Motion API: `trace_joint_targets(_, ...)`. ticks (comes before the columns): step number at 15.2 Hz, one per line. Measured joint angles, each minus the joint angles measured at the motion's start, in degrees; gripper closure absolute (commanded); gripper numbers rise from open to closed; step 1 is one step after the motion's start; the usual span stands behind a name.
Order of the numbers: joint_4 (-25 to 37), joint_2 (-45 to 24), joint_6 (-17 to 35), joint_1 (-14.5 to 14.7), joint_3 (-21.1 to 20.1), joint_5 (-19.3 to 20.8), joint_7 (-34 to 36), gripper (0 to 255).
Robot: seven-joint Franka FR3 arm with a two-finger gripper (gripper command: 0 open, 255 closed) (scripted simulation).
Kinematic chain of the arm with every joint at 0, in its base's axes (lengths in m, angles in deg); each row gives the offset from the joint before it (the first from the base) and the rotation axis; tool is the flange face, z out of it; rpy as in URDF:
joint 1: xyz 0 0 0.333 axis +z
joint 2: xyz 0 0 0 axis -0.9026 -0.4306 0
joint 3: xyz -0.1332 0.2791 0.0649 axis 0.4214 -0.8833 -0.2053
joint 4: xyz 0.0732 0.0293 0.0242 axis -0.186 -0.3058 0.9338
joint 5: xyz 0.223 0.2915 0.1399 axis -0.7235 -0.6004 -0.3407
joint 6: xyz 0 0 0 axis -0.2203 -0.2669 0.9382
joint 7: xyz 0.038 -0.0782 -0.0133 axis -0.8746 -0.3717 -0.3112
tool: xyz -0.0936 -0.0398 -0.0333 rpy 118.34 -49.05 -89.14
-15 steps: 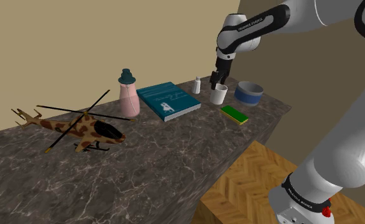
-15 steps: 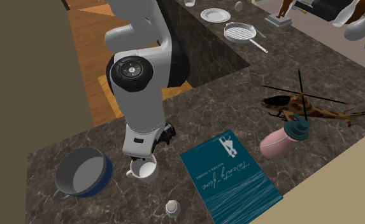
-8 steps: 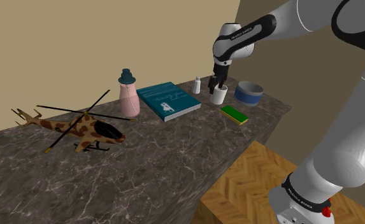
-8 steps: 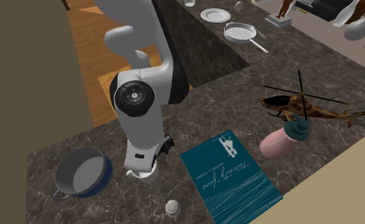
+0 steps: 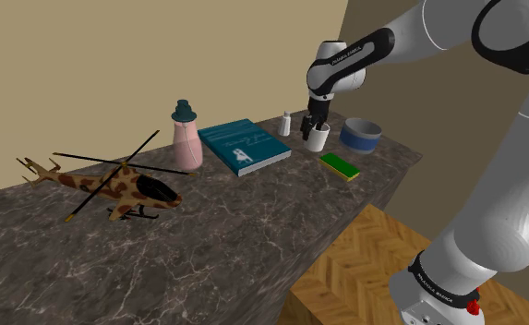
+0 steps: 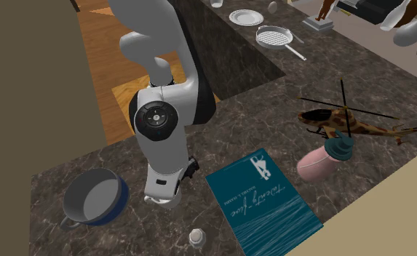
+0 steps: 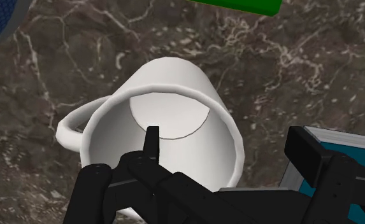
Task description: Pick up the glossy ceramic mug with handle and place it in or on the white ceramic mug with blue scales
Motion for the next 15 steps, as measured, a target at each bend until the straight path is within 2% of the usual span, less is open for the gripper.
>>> trace_joint_targets(1, 0.0, 0.0, 0.0, 0.0, 0.0, 0.0, 0.0, 0)
trace_joint_targets(2, 0.0, 0.0, 0.0, 0.0, 0.0, 0.0, 0.0, 255)
trace_joint_targets(12, 0.0, 0.0, 0.0, 0.0, 0.0, 0.0, 0.0, 255)
trace_joint_targets(15, 0.4, 1.0, -1.4, 0.1, 0.0, 0.2, 0.1, 255)
